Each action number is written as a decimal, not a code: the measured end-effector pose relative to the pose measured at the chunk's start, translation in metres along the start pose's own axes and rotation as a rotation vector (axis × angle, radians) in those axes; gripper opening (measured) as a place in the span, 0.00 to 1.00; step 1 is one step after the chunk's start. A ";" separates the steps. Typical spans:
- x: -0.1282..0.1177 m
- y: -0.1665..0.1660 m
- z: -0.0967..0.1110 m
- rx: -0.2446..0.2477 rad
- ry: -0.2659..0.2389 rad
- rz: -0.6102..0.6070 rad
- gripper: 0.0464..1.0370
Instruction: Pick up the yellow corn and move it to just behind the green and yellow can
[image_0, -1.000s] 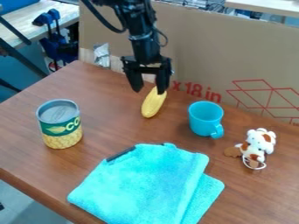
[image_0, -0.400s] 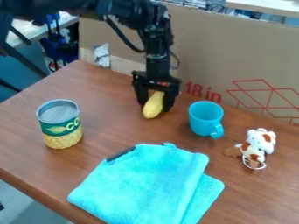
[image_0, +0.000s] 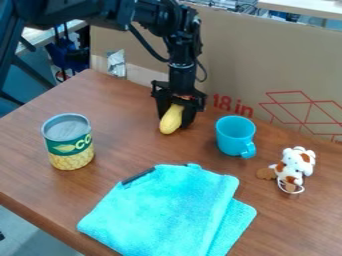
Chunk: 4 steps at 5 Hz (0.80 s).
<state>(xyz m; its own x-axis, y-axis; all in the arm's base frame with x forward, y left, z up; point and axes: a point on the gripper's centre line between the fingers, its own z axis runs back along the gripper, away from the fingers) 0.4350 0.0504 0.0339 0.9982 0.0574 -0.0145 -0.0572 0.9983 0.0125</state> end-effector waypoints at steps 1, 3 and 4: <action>-0.016 0.001 0.006 -0.077 0.005 -0.023 0.66; -0.043 0.046 0.084 -0.102 -0.109 0.009 0.66; -0.043 0.070 0.092 -0.081 -0.085 0.004 0.66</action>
<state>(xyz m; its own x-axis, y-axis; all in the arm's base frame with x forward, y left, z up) 0.3892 0.1171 0.1277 0.9955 0.0640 0.0698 -0.0592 0.9959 -0.0687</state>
